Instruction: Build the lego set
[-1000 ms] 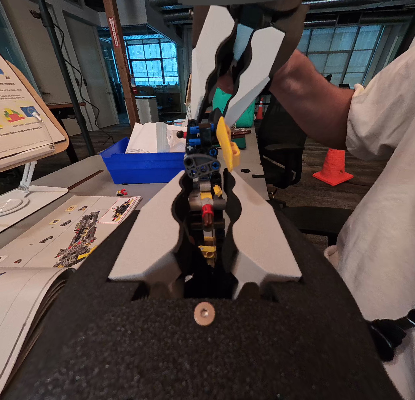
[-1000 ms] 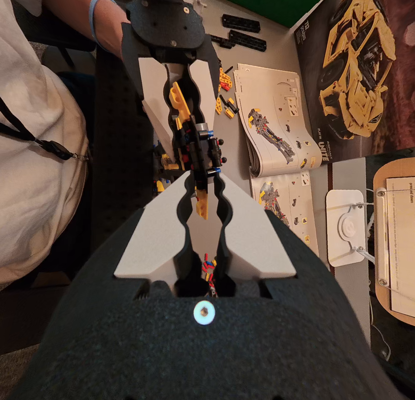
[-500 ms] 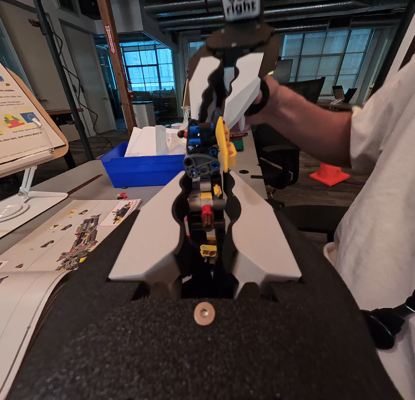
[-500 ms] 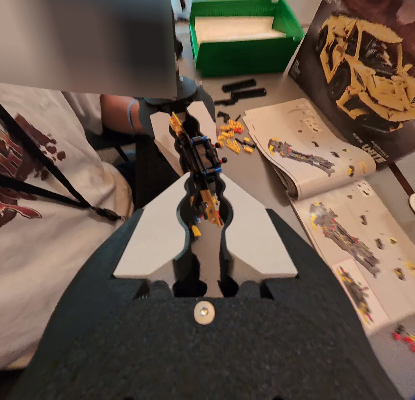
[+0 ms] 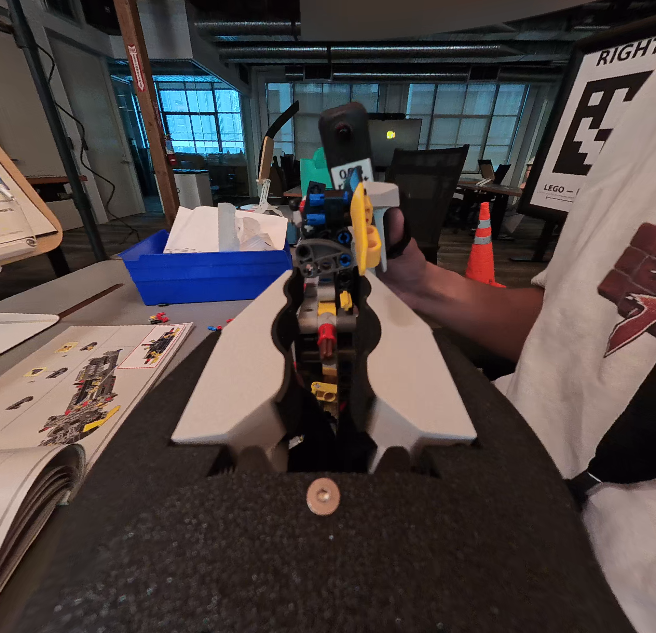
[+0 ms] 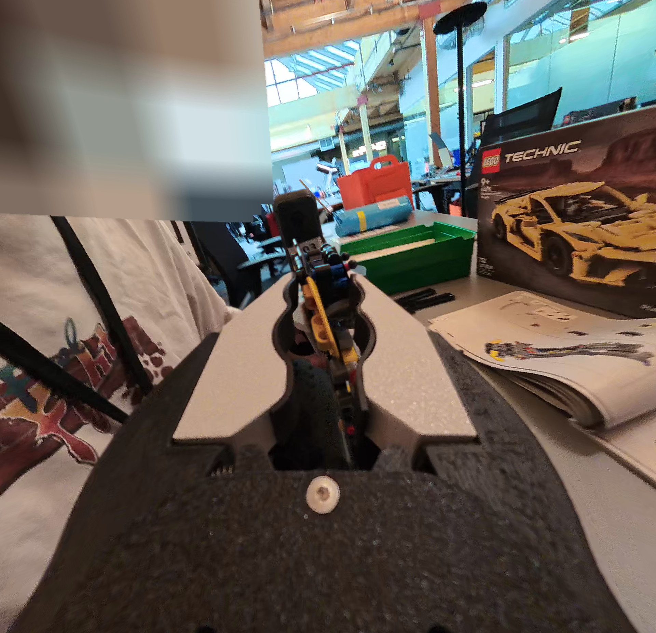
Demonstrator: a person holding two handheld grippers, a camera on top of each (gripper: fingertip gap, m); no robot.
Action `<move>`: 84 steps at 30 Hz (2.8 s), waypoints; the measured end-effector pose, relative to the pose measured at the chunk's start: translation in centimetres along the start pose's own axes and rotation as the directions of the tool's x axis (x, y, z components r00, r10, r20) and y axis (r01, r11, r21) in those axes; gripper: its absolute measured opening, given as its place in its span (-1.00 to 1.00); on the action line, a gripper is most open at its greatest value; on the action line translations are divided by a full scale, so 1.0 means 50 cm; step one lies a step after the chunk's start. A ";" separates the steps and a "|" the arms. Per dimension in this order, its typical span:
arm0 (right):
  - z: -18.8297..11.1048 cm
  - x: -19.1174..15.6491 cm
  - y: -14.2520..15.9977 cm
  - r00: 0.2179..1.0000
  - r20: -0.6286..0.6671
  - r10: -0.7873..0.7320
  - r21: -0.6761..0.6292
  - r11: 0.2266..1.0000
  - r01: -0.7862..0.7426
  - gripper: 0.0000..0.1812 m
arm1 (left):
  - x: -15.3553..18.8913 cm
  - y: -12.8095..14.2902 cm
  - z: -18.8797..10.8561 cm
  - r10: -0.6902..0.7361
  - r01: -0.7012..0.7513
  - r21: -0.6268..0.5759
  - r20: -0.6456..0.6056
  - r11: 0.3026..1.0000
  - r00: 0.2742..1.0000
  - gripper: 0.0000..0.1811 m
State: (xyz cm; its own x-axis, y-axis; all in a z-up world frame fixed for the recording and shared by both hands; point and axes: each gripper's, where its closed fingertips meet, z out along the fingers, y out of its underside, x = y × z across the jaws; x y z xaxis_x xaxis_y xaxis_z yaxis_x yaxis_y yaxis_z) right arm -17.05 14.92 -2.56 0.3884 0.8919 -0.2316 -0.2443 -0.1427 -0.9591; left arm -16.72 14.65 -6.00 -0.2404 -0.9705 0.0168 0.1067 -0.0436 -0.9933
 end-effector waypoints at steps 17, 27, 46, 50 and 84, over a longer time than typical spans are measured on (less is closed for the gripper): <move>0.005 0.003 0.001 0.999 -0.025 -0.026 0.047 0.999 0.027 -0.73 | -0.003 -0.004 -0.010 0.029 -0.028 -0.067 0.009 0.997 1.000 -0.46; 0.018 0.003 0.004 0.996 -0.068 -0.062 0.022 0.998 0.063 -0.73 | -0.002 -0.062 -0.024 -0.180 0.180 0.012 0.049 0.984 0.982 -0.68; 0.003 -0.020 0.002 1.000 0.018 0.012 -0.017 1.000 -0.012 -0.73 | 0.020 -0.060 -0.017 -0.050 0.049 0.014 0.073 0.999 0.996 -0.72; 0.001 -0.028 0.003 0.999 0.029 -0.037 -0.018 0.999 0.037 -0.74 | 0.026 -0.060 -0.016 -0.024 0.023 0.011 0.067 1.000 0.997 -0.72; 0.008 -0.033 0.004 0.981 -0.067 -0.184 -0.267 0.950 0.160 -0.48 | 0.054 -0.060 -0.016 0.052 -0.049 -0.059 0.042 0.997 0.998 -0.71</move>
State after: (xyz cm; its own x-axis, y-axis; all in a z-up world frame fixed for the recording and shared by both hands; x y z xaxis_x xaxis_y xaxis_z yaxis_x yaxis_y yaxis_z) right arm -18.09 13.57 -2.29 0.4855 0.8721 -0.0614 0.0671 -0.1072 -0.9920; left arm -18.45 12.37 -3.06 -0.1943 -0.9805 -0.0300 0.0613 0.0184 -0.9979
